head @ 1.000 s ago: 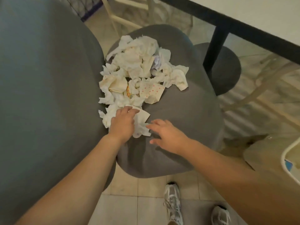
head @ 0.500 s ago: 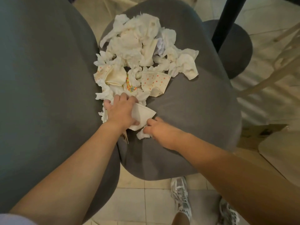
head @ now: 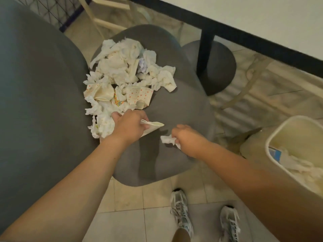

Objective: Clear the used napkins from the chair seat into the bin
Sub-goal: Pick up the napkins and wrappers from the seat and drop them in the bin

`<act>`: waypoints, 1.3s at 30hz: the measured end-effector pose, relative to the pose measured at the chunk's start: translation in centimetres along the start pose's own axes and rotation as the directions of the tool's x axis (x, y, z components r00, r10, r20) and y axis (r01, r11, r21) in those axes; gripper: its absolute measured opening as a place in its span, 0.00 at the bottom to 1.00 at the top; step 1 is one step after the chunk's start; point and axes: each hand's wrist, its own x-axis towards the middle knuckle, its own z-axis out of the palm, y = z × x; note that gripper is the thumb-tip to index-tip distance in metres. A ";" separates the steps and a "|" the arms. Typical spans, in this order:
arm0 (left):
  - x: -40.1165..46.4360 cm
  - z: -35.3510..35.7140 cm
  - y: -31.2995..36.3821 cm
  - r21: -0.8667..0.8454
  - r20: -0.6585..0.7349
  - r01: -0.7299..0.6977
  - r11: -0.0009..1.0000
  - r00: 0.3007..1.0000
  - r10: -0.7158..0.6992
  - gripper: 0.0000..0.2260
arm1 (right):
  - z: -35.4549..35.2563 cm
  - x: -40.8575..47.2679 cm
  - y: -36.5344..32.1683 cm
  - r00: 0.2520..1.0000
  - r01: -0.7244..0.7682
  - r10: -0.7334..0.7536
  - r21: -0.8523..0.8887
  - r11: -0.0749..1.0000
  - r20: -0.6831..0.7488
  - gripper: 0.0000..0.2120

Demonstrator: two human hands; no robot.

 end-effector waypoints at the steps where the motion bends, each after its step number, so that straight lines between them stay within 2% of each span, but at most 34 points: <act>1: -0.4 0.0 1.1 -0.010 -0.001 -0.016 1.000 1.000 0.016 0.04 | -0.6 -1.1 0.7 1.000 -0.019 0.019 -0.001 1.000 -0.013 0.10; 6: -2.7 -0.2 7.7 -0.032 -0.031 -0.083 0.996 0.996 0.082 0.01 | -3.4 -7.4 3.9 0.992 -0.078 0.082 0.041 0.996 -0.097 0.11; 8: -3.6 -0.3 10.6 -0.030 -0.037 -0.113 0.993 0.993 0.112 0.03 | -4.1 -10.0 5.3 0.984 -0.096 0.103 0.056 0.994 -0.142 0.11; 13: -5.3 0.2 18.6 -0.023 -0.039 -0.267 0.963 0.963 0.266 0.02 | -5.6 -16.4 9.4 0.947 -0.144 0.175 0.130 0.981 -0.271 0.11; 18: -6.3 1.6 26.1 0.000 -0.054 -0.387 0.922 0.921 0.387 0.04 | -6.2 -22.5 14.2 0.885 -0.250 0.312 0.212 0.945 -0.346 0.11; 23: -6.7 3.6 31.7 0.007 -0.054 -0.448 0.894 0.893 0.447 0.03 | -5.1 -28.0 18.9 0.817 -0.370 0.463 0.303 0.878 -0.343 0.13; 26: -7.0 4.6 33.8 0.003 -0.042 -0.487 0.873 0.872 0.487 0.04 | -4.3 -29.6 20.1 0.808 -0.417 0.517 0.344 0.841 -0.283 0.17; 29: -7.3 5.6 35.7 -0.030 0.000 -0.533 0.846 0.846 0.533 0.04 | -4.1 -31.0 20.9 0.790 -0.431 0.545 0.379 0.819 -0.280 0.19; 32: -7.4 6.2 36.1 -0.050 0.079 -0.559 0.827 0.824 0.562 0.14 | -4.1 -31.4 21.4 0.786 -0.417 0.541 0.390 0.821 -0.299 0.18; 35: -7.3 6.4 35.5 -0.021 0.103 -0.533 0.846 0.841 0.532 0.23 | -4.2 -31.0 21.6 0.786 -0.415 0.532 0.369 0.831 -0.314 0.20; 39: -7.0 6.1 33.7 0.004 0.114 -0.461 0.887 0.882 0.458 0.25 | -4.5 -29.3 20.8 0.807 -0.372 0.478 0.329 0.868 -0.346 0.19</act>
